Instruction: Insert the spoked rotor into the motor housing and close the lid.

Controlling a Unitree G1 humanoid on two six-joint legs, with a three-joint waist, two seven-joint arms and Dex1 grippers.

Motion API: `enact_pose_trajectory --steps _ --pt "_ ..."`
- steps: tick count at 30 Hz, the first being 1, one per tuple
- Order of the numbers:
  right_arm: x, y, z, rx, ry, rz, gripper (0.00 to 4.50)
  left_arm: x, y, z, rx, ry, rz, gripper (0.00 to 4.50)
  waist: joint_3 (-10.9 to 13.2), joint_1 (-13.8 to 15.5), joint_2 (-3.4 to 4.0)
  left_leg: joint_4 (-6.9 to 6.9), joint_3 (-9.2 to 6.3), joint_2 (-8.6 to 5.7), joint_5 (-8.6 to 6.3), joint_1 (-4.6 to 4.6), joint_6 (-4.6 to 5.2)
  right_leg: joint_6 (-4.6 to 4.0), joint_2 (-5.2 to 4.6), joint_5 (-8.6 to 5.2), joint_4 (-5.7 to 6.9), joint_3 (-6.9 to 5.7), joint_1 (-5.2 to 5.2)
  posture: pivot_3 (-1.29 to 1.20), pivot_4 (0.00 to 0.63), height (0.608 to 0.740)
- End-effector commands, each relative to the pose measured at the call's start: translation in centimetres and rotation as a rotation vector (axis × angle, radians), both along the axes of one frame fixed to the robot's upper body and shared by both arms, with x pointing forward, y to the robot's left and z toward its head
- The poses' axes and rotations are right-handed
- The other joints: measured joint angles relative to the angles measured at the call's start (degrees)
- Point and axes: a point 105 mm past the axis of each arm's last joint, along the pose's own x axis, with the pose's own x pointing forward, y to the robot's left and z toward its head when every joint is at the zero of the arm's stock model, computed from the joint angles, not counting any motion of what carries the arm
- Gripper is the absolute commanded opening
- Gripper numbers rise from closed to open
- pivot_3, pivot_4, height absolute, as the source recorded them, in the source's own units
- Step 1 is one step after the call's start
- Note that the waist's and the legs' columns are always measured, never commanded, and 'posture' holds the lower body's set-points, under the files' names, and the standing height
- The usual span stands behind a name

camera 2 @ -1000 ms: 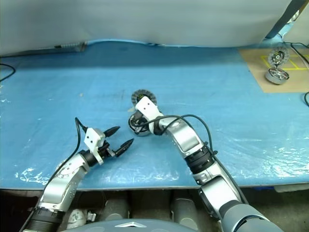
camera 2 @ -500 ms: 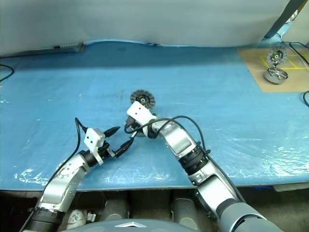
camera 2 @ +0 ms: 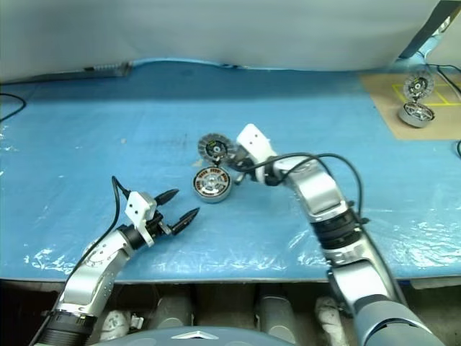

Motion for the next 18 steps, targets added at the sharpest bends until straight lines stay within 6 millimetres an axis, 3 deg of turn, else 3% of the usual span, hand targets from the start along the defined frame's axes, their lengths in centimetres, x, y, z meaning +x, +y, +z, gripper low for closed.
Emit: enact_pose_trajectory --steps 1,10,14,18 --pt "1.8 -1.0 1.3 -0.04 -0.071 -0.019 0.02 0.1 -0.3 1.2 -0.008 -0.052 -0.015 4.5 0.0 -0.58 0.0 0.01 0.04 0.01 0.0 0.01 0.0 -0.04 0.0 0.03 0.01 0.01 -0.01 0.0 0.15 0.74" --pt "8.0 -0.9 2.1 0.065 -0.155 -0.105 0.02 0.2 -0.3 1.5 -0.004 -0.06 -0.019 4.5 0.01 -0.46 0.02 0.22 0.1 0.02 0.0 -0.06 0.01 -0.15 -0.02 0.08 0.18 0.03 -0.14 0.0 0.15 0.74" --pt "8.8 1.2 2.7 0.16 -0.122 -0.058 0.02 0.3 -0.2 1.5 0.001 -0.063 -0.019 4.5 0.03 -0.42 0.05 0.22 0.11 0.03 -0.01 -0.16 0.03 -0.19 -0.03 0.06 0.19 -0.01 -0.2 0.0 0.15 0.74" --pt "8.2 3.9 3.5 0.27 -0.052 0.053 0.02 0.3 -0.1 1.6 0.005 -0.07 -0.014 4.5 0.03 -0.42 0.06 0.23 0.11 0.12 -0.02 -0.26 0.05 -0.36 -0.01 -0.03 0.37 -0.09 -0.37 0.0 0.15 0.74"
